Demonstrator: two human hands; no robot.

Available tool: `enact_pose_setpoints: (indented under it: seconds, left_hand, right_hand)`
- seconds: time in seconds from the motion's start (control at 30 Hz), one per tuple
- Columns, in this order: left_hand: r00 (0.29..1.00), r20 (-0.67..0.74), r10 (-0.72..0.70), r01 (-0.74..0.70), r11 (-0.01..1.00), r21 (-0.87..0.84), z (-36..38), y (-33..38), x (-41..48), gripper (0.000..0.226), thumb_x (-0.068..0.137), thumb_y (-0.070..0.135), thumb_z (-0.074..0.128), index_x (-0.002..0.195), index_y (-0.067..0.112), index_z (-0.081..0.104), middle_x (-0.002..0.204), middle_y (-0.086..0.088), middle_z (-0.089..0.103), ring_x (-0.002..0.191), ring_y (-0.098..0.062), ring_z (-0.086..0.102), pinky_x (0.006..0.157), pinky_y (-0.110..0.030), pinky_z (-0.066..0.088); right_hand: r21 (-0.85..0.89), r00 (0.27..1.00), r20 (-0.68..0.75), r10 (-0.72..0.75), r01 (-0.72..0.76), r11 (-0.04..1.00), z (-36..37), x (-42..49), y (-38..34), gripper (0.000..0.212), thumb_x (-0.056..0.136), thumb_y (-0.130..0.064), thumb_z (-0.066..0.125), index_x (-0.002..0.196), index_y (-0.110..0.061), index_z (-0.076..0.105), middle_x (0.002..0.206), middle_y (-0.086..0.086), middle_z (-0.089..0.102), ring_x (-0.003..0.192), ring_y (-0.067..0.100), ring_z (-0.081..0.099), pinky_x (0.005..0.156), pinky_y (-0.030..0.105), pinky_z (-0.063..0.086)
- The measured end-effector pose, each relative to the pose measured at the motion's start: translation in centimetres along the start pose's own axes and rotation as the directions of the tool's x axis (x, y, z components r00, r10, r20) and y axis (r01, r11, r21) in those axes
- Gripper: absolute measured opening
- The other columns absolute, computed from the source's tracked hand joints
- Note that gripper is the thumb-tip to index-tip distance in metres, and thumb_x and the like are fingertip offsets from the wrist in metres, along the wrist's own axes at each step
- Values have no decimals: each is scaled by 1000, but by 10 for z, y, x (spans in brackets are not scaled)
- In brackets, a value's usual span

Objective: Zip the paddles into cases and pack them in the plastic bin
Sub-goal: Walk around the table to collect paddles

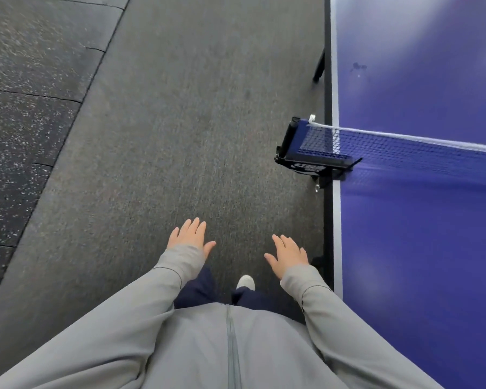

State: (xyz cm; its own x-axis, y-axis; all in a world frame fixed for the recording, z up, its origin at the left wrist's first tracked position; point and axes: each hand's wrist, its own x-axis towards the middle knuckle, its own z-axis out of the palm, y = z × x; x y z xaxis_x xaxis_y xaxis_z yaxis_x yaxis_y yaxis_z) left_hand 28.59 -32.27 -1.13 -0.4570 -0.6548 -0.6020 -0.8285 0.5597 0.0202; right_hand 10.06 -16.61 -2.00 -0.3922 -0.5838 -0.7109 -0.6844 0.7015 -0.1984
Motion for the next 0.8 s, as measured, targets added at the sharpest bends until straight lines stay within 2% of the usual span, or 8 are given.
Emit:
enact_pose_setpoints:
  seconds: [0.2,0.47,0.6,0.8]
  left_hand:
    - [1000,21,-2,3,999,-43,-40,-26,63,65,95,53,34,149,20,18,159,1,12,146,-19,12,117,-40,13]
    - [997,49,53,-52,998,-22,-116,-100,176,64,96,52,31,149,19,17,159,2,14,146,-19,10,118,-39,11]
    - [995,17,99,-99,995,3,-162,-131,226,64,96,52,32,149,18,18,158,1,16,146,-20,11,119,-39,13]
    - [983,42,180,-182,982,53,-215,-136,292,62,97,51,30,148,18,22,157,0,21,145,-21,16,118,-39,16]
  right_hand:
    - [-15,1000,7,7,-7,1000,-44,60,-42,60,99,-43,37,150,-22,14,159,2,11,147,21,7,118,48,11]
    - [-25,999,9,44,-44,999,-112,153,-154,60,99,-43,35,151,-23,12,160,2,10,148,21,6,118,49,8]
    - [14,998,-7,61,-60,998,-148,188,-200,60,99,-42,35,151,-23,11,160,1,9,148,21,4,118,50,6]
    - [97,990,-20,141,-138,986,-190,232,-220,58,99,-43,34,150,-23,15,159,0,13,147,20,6,118,48,8]
